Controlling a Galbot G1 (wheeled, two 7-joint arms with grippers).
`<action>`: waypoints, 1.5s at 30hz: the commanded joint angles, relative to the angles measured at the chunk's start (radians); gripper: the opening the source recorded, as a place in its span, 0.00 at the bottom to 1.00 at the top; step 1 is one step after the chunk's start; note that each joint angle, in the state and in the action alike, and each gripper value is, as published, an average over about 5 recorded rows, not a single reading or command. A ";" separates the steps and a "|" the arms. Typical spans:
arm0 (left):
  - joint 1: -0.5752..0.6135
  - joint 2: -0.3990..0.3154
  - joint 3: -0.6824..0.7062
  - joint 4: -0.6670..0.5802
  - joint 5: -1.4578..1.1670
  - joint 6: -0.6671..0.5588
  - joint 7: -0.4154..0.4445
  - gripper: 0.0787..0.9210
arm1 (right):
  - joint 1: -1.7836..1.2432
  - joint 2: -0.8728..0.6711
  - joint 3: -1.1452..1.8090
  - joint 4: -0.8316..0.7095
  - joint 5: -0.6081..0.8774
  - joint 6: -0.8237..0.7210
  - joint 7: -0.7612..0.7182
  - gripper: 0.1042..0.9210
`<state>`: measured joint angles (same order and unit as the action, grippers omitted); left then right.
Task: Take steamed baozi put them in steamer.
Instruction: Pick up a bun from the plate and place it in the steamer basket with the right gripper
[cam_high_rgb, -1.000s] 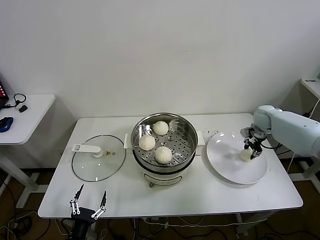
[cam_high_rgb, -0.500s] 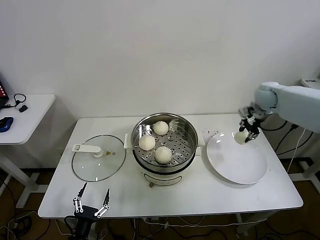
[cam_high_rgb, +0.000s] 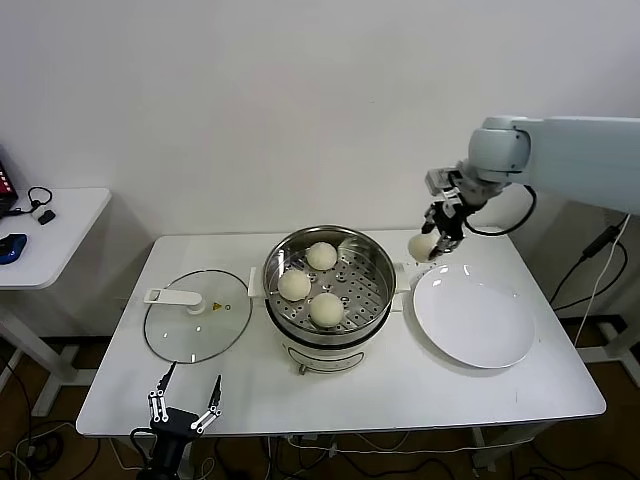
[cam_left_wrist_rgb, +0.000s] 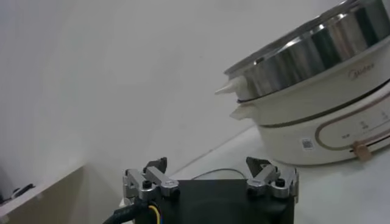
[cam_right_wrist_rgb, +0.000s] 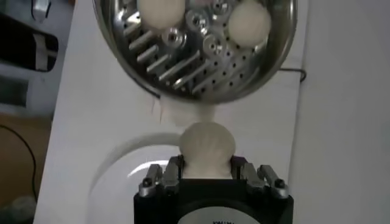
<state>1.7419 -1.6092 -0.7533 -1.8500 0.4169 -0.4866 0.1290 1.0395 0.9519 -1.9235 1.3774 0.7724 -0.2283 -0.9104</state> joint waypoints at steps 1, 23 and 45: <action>0.002 -0.049 -0.002 -0.001 0.000 0.002 0.001 0.88 | -0.019 0.143 0.054 0.044 0.174 -0.092 0.063 0.52; 0.005 -0.049 -0.024 0.013 -0.004 0.002 0.004 0.88 | -0.273 0.239 0.135 -0.105 0.088 -0.104 0.093 0.53; 0.001 -0.049 -0.028 0.020 -0.016 -0.001 0.003 0.88 | -0.275 0.245 0.128 -0.120 0.067 -0.097 0.107 0.61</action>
<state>1.7430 -1.6092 -0.7802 -1.8287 0.4037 -0.4880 0.1322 0.7664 1.1922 -1.8012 1.2655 0.8340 -0.3273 -0.8086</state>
